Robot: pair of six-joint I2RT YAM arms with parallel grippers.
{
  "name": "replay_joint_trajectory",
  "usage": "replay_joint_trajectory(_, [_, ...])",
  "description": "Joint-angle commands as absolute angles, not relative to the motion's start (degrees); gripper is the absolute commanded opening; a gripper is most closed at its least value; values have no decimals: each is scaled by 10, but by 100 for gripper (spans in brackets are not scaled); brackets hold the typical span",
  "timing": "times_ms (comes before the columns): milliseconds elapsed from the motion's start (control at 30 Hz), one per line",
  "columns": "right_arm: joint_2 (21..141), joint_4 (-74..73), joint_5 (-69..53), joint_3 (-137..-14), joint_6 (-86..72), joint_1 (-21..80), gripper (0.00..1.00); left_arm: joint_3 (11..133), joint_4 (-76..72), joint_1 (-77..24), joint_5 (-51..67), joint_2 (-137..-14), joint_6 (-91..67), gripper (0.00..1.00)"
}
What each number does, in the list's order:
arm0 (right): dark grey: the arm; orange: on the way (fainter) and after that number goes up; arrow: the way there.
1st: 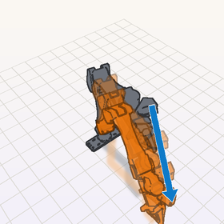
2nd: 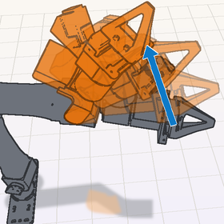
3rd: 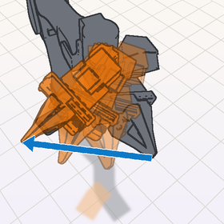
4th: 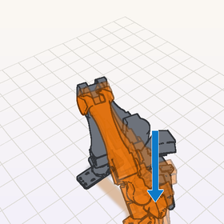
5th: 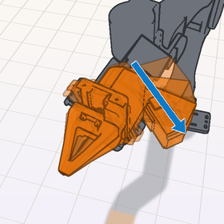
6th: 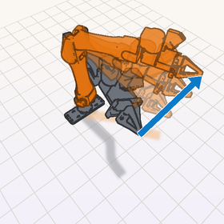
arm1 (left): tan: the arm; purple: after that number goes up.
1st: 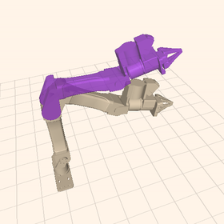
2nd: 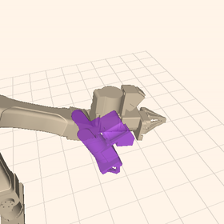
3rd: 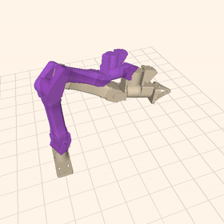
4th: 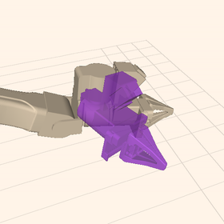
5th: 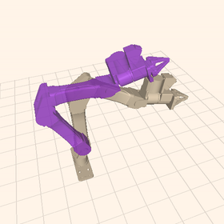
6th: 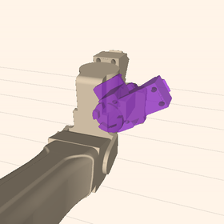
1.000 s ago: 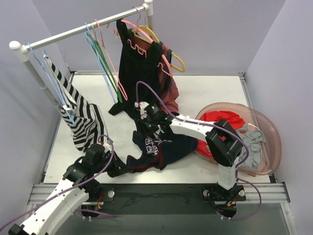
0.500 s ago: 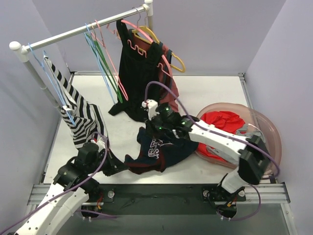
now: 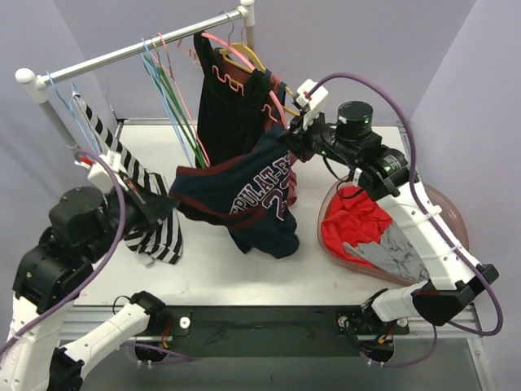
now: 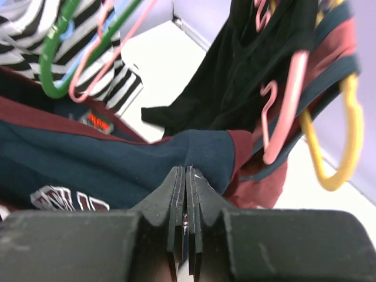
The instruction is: Place the tank top on the hanger
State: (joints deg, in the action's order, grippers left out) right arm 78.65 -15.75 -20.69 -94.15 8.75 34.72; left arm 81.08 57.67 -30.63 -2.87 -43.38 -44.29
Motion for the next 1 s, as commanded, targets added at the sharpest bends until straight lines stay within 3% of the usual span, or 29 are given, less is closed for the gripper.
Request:
replay_joint_trajectory(0, [762, -163, -244, -980, 113, 323, 0, 907, 621, -303, -109, -483, -351, 0])
replay_joint_trajectory(133, [736, -155, -253, -937, 96, 310, 0, 894, 622, -303, -87, -480, -353, 0])
replay_joint_trajectory(267, [688, -138, -268, -850, 82, 302, 0, 786, 585, -303, -50, -423, -381, 0])
replay_joint_trajectory(633, [588, -119, -361, -458, 73, 315, 0, 495, 497, -303, 46, -345, -430, 0])
replay_joint_trajectory(867, [524, -181, -381, -387, 110, 293, 27, 318, 399, -302, 220, -309, -510, 0])
replay_joint_trajectory(967, [521, -186, -405, -388, 109, 292, 48, 280, 357, -302, 309, -307, -532, 0])
